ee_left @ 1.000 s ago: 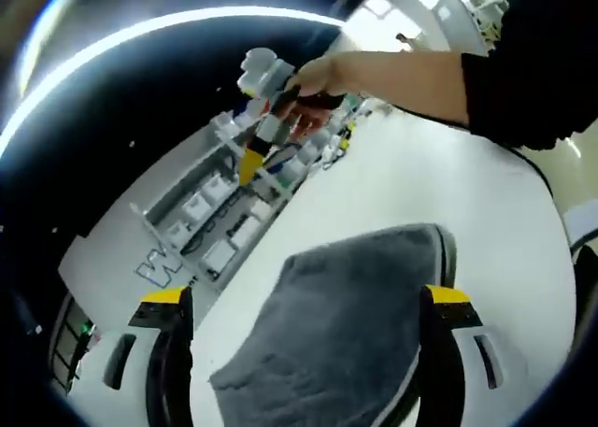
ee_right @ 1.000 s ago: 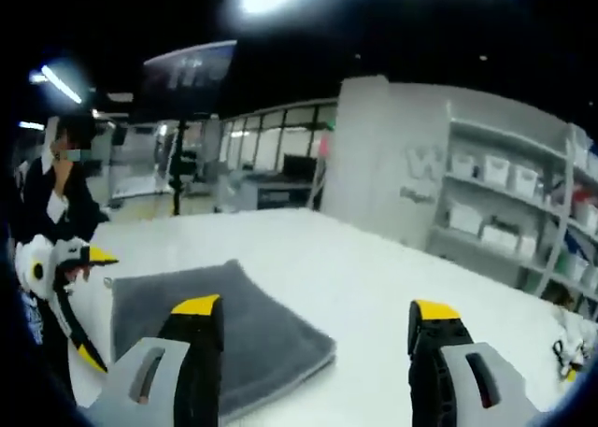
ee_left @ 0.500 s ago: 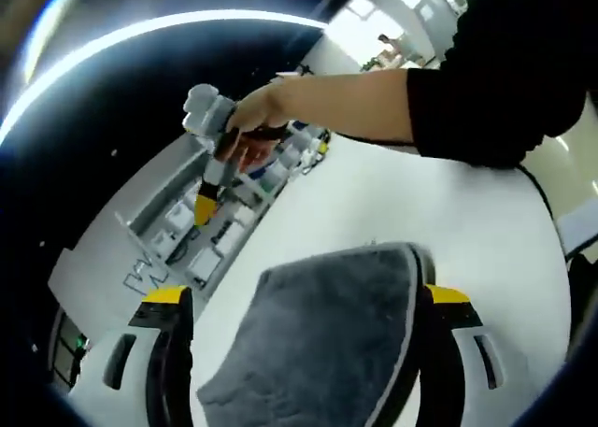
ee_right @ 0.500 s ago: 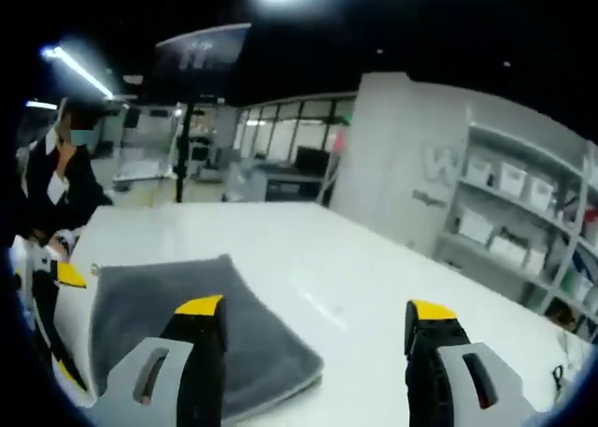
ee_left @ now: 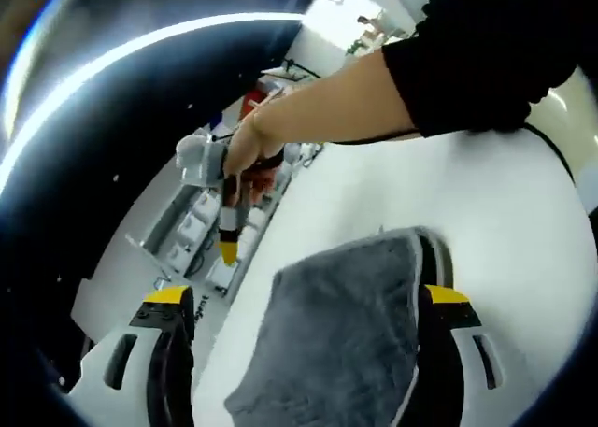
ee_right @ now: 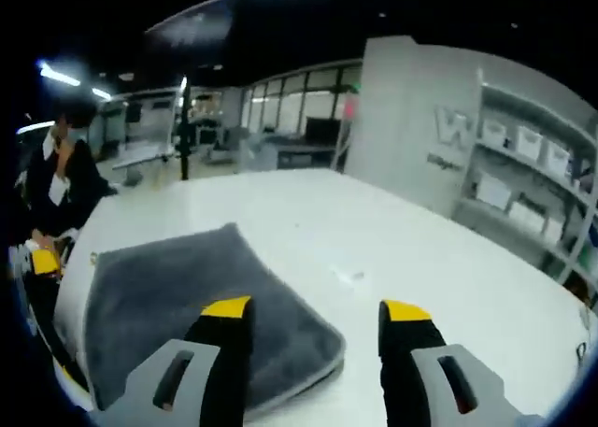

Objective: Open the folded towel by lifting each exposed corner and separating the folded layers until the towel lies flat within the target outline without major curled edges

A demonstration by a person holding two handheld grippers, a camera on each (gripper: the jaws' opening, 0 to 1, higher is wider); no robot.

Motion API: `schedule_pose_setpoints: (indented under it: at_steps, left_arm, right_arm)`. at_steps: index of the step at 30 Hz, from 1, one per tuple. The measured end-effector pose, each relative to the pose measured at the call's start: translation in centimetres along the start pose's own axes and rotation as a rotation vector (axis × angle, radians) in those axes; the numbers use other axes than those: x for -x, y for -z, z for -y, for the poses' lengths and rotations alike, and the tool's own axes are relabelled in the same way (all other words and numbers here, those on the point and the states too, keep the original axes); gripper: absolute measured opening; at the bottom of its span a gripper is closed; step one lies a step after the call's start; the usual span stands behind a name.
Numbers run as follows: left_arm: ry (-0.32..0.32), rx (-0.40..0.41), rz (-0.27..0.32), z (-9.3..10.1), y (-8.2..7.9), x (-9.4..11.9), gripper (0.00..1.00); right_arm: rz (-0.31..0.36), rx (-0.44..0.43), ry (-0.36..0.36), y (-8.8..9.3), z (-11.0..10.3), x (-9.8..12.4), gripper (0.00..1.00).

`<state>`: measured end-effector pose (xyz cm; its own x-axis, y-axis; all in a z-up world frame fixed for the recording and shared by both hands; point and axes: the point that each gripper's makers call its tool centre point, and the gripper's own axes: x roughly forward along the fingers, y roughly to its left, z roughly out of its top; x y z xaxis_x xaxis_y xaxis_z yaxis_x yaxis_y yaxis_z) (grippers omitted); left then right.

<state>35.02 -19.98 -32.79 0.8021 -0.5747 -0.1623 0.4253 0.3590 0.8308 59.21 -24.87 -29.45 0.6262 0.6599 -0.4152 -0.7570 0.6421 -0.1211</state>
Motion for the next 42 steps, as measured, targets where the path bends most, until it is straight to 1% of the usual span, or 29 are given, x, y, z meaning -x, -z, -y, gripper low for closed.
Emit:
schedule_pose_setpoints:
  at_steps: [2,4,5,8,9,11,12,13,14,15,16,18,20,21,23,24,26,27,29,30,31,32,34,36,38,39,41,42]
  left_arm:
    - [0.008,0.005,-0.002,0.2,0.1,0.0,0.98]
    - [0.017,-0.008,-0.008,0.6,0.3,-0.1,0.97]
    - [0.021,-0.012,-0.009,0.8,0.3,-0.1,0.96]
    - [0.023,-0.044,-0.004,1.3,0.1,-0.1,0.91]
    - [0.029,-0.054,-0.006,1.5,-0.1,-0.2,0.88]
    - [0.035,-0.060,-0.007,1.8,-0.2,-0.3,0.86]
    - [0.037,-0.066,-0.002,1.9,-0.4,-0.4,0.85]
    - [0.040,-0.068,-0.001,2.0,-0.5,-0.5,0.83]
    - [0.049,-0.068,0.000,2.2,-0.6,-0.5,0.78]
    - [0.068,-0.067,0.002,2.6,-0.7,-0.6,0.70]
    - [0.082,-0.062,0.001,3.0,-0.7,-0.6,0.65]
    - [0.108,-0.076,0.000,3.8,-0.8,-0.8,0.57]
    - [0.123,-0.091,0.000,4.4,-0.9,-1.0,0.53]
    - [0.132,-0.087,0.002,4.6,-1.0,-1.0,0.49]
    - [0.149,-0.077,0.011,4.9,-1.3,-1.0,0.43]
    - [0.164,-0.071,0.017,5.2,-1.4,-1.0,0.37]
    - [0.193,-0.083,0.051,5.9,-1.8,-1.0,0.31]
    - [0.196,-0.079,0.053,6.0,-1.9,-0.9,0.28]
    - [0.215,-0.075,0.056,6.3,-1.9,-1.0,0.22]
    - [0.217,-0.073,0.055,6.4,-1.9,-1.1,0.20]
    - [0.224,-0.074,0.054,6.6,-1.9,-1.1,0.18]
    - [0.235,-0.074,0.049,6.8,-1.8,-1.1,0.16]
    - [0.242,-0.070,0.042,7.0,-1.6,-1.1,0.15]
    - [0.247,-0.057,0.037,7.0,-1.5,-1.1,0.14]
    - [0.258,-0.040,0.037,7.0,-1.4,-1.1,0.09]
    - [0.264,-0.032,0.035,7.0,-1.4,-1.1,0.04]
    - [0.276,-0.020,0.037,7.2,-1.4,-1.0,0.03]
    - [0.283,-0.016,0.039,7.3,-1.4,-1.0,0.03]
  right_arm:
    - [-0.009,-0.001,0.001,0.2,-0.1,0.1,0.48]
    - [-0.011,-0.008,0.006,0.3,-0.2,0.2,0.48]
    - [-0.010,-0.013,0.009,0.3,0.1,0.1,0.47]
    - [-0.017,-0.025,0.005,1.0,0.0,-0.3,0.46]
    - [-0.024,-0.039,-0.001,1.3,0.2,-0.6,0.46]
    - [-0.053,-0.112,0.003,2.6,0.8,-1.2,0.44]
    - [-0.052,-0.113,0.015,2.9,1.3,-1.4,0.44]
    - [-0.073,-0.127,0.039,3.6,1.8,-1.4,0.44]
    - [-0.123,-0.131,0.072,4.6,2.4,-1.3,0.45]
    - [-0.151,-0.094,0.104,5.1,3.1,-1.1,0.44]
    - [-0.146,-0.074,0.116,5.0,3.3,-1.1,0.43]
    - [-0.125,-0.101,0.096,4.7,3.0,-1.1,0.42]
    - [-0.107,-0.112,0.070,4.3,2.4,-1.3,0.42]
    - [-0.110,-0.111,0.064,4.4,1.9,-1.3,0.42]
    - [-0.126,-0.100,0.059,4.7,1.5,-1.6,0.42]
    - [-0.140,-0.094,0.058,4.9,1.4,-1.8,0.41]
    - [-0.151,-0.094,0.051,5.2,1.1,-2.1,0.41]
    - [-0.152,-0.096,0.048,5.3,0.9,-2.2,0.41]
    - [-0.133,-0.102,0.046,5.3,1.0,-3.1,0.41]
    - [-0.131,-0.110,0.037,5.5,1.0,-3.6,0.40]
    - [-0.148,-0.125,0.028,6.0,1.2,-4.2,0.38]
    - [-0.165,-0.118,0.028,6.4,1.2,-4.4,0.37]
    - [-0.184,-0.113,0.035,6.6,2.6,-4.9,0.36]
    - [-0.189,-0.119,0.039,7.1,2.6,-5.2,0.37]
    - [-0.183,-0.133,0.034,7.7,2.0,-5.4,0.40]
    - [-0.182,-0.140,0.030,7.9,1.6,-5.4,0.39]
    - [-0.186,-0.156,0.022,8.5,1.1,-5.5,0.35]
    - [-0.184,-0.157,0.026,8.7,1.1,-5.5,0.30]
